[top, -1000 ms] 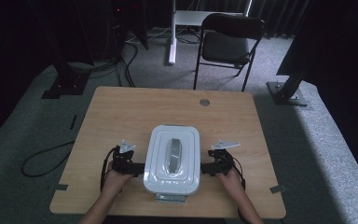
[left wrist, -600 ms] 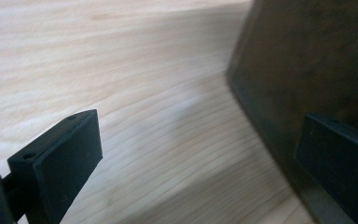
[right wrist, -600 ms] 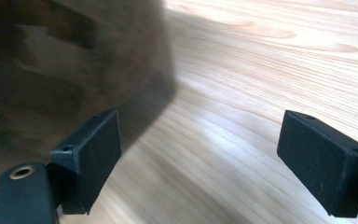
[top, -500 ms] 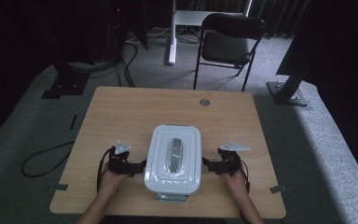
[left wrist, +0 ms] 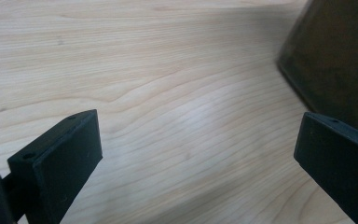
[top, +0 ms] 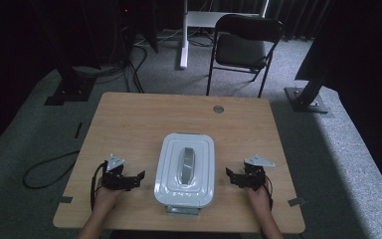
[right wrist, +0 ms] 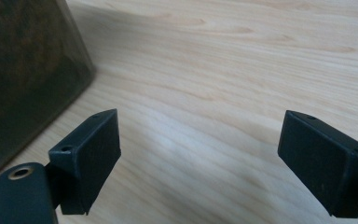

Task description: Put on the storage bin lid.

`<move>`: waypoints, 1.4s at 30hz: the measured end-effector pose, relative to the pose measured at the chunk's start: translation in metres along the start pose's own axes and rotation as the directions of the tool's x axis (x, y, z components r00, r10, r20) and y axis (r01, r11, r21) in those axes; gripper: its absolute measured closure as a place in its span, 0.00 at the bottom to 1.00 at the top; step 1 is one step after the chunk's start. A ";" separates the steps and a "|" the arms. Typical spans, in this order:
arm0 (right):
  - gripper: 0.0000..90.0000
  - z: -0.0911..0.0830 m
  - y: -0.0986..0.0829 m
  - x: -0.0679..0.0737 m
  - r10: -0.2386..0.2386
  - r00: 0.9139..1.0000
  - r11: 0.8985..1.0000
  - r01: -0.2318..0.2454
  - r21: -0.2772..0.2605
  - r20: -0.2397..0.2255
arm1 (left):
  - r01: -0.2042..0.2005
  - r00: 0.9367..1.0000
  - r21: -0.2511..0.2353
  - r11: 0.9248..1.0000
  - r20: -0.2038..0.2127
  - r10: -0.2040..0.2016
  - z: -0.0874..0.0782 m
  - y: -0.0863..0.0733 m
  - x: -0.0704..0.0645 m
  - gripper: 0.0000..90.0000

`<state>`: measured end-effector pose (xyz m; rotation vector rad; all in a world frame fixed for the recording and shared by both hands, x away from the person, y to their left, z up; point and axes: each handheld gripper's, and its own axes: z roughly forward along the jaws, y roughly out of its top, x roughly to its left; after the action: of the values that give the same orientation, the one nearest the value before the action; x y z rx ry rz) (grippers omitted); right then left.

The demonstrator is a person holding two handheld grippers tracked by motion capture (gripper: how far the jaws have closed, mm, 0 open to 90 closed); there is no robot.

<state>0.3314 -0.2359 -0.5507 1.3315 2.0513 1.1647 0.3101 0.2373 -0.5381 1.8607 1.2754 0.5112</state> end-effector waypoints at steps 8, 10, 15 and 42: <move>0.14 -0.015 -0.011 -0.010 0.033 0.999 0.999 -0.033 -0.016 0.019 | 0.018 1.000 -0.022 1.000 -0.019 -0.019 -0.011 -0.008 0.012 0.02; 0.14 -0.019 -0.012 -0.011 0.041 0.999 0.999 -0.041 -0.022 0.019 | 0.009 1.000 -0.020 1.000 -0.027 -0.009 -0.013 -0.010 0.013 0.02; 0.14 -0.026 -0.018 -0.016 0.033 0.998 0.999 -0.032 -0.016 0.058 | 0.010 1.000 -0.023 1.000 -0.028 -0.010 -0.017 -0.015 0.015 0.02; 0.14 -0.061 -0.046 -0.043 0.085 0.979 0.996 -0.081 -0.031 0.185 | 0.095 0.986 -0.094 0.991 -0.129 -0.107 -0.058 -0.041 0.056 0.02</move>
<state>0.2825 -0.3080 -0.5586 1.4684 1.8611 1.0517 0.2685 0.3173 -0.5425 1.7029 1.4057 0.6361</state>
